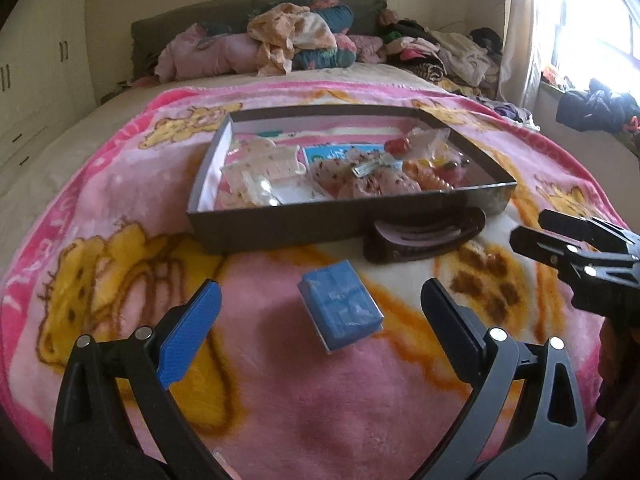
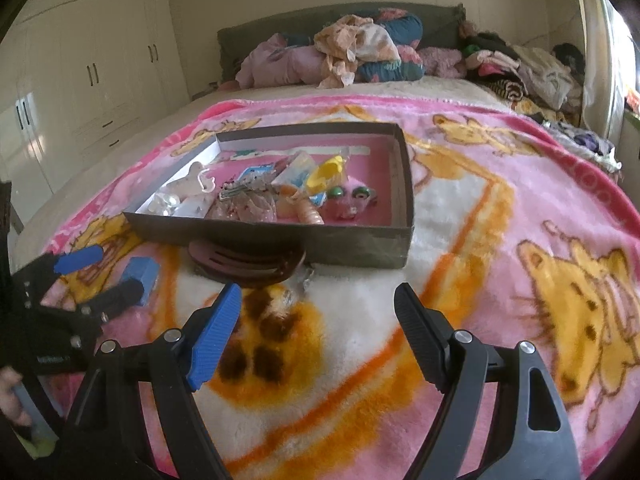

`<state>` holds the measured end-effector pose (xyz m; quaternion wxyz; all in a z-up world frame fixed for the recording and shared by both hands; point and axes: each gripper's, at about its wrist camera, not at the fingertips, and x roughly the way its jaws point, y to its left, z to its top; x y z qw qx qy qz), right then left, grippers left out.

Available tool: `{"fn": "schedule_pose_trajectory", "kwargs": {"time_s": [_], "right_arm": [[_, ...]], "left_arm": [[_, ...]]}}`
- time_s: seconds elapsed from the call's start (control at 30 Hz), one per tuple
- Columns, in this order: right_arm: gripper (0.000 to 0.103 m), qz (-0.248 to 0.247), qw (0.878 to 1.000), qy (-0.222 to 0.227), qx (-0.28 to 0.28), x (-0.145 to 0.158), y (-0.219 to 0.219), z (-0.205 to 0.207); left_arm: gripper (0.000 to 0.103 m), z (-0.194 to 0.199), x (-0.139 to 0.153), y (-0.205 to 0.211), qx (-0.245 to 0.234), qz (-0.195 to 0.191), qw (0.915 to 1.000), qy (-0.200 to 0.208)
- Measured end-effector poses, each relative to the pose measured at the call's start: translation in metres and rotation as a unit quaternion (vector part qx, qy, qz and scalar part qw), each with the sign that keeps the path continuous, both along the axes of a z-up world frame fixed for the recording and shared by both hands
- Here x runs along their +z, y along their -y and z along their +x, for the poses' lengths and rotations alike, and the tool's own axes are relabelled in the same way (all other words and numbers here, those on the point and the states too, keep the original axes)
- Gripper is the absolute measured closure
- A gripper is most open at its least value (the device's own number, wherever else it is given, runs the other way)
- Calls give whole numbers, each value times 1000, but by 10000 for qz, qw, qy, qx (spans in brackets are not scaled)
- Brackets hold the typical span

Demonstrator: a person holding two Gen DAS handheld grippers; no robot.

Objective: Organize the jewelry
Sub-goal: 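Close the left tool on the blue box while the right tool grips the brown comb clip, then carry the blue box with the left tool into the tray while the right tool carries the comb clip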

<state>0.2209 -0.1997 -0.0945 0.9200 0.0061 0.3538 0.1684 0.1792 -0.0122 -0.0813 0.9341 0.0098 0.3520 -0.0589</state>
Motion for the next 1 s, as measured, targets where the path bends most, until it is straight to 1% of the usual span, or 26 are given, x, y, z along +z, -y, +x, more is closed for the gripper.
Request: {"fn": "schedule_pose_trajectory", "kwargs": {"time_s": [0.13, 0.2, 0.27, 0.3, 0.5, 0.57, 0.6, 0.63, 0.67, 0.73, 0.8, 0.87, 1.0], "right_arm": [[27, 138, 9998, -148, 12, -3, -4, 11], [27, 177, 9996, -199, 34, -5, -8, 16], [30, 203, 9994, -260, 53, -7, -12, 20], [32, 238, 9992, -316, 64, -9, -15, 24], [45, 476, 9973, -561, 50, -17, -27, 37], [54, 561, 9965, -612, 47, -19, -29, 40], [56, 635, 9959, -647, 48, -19, -30, 42], [63, 710, 9951, -686, 55, -20, -30, 43], [66, 765, 9944, -731, 62, -21, -31, 44], [72, 784, 9941, -751, 63, -21, -33, 44], [75, 816, 9941, -709, 78, -21, -33, 42], [83, 881, 9943, -593, 90, -17, -32, 39], [90, 946, 9947, -355, 201, -7, -33, 31]], "left_arm": [[12, 4, -5, 4, -44, -36, 10000, -49], [15, 5, -7, 4, -52, -58, 9999, -75], [21, 8, -9, 4, -48, -81, 9999, -104], [22, 9, -10, 4, -46, -95, 9999, -121], [40, 13, -13, 1, -11, -193, 9996, -217], [53, 13, -14, 1, -12, -188, 9995, -247], [56, 14, -15, 1, -21, -189, 9995, -270], [61, 14, -15, 1, -34, -191, 9994, -288], [66, 14, -16, 1, -48, -200, 9993, -307], [66, 14, -16, 0, -71, -216, 9992, -315], [66, 13, -16, 1, -85, -202, 9992, -320], [66, 12, -15, 1, -102, -188, 9993, -305], [67, 9, -12, 3, -128, -159, 9995, -261]]}}
